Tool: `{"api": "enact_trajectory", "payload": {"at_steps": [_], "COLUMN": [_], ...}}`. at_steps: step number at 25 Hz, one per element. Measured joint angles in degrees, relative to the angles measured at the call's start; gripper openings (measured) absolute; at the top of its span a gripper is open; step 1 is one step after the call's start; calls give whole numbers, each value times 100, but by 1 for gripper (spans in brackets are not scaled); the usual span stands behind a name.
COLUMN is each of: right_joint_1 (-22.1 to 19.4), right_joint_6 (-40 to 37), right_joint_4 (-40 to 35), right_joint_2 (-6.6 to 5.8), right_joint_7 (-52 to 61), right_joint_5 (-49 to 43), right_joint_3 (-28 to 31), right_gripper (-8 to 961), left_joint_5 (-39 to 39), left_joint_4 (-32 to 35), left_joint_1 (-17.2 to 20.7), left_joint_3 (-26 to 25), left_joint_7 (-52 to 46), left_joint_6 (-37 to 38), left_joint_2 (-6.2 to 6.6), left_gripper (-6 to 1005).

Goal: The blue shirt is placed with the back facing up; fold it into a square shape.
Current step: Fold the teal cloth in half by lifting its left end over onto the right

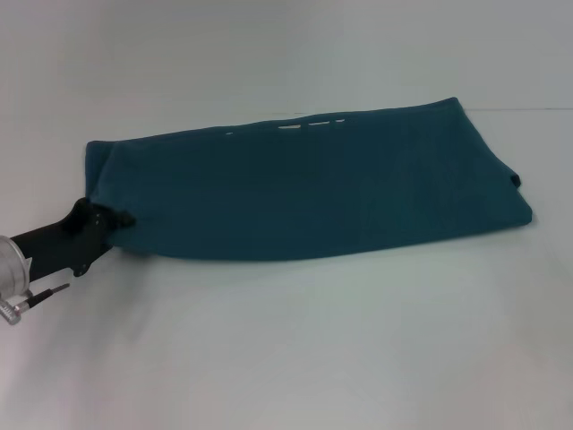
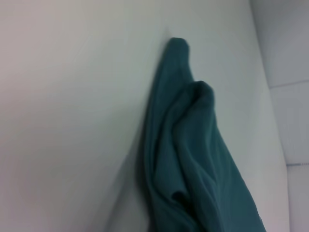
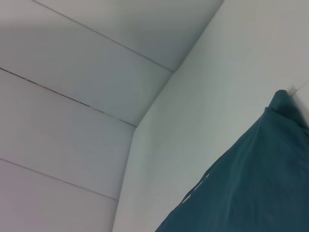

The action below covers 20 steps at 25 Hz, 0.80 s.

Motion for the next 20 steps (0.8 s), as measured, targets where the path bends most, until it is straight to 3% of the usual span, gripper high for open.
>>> {"api": "enact_trajectory", "payload": {"at_steps": [2, 8, 20], "right_joint_1": [-1, -2, -69], "right_joint_6": [15, 30, 37], "right_joint_4": [0, 2, 18], "right_joint_2": [0, 0, 0], "right_joint_7": [3, 46, 57], "right_joint_5": [-1, -5, -5], "right_joint_3": [0, -1, -1], "right_gripper": [747, 748, 748], "left_joint_5": [-2, 40, 764], "left_joint_4": [0, 121, 1055], "left_joint_1": [-11, 31, 448], "left_joint_3": [-3, 45, 58], "left_joint_7": [142, 278, 466], "left_joint_6": [10, 19, 60], "left_joint_2": [4, 18, 172], "left_gripper": [172, 27, 32]}}
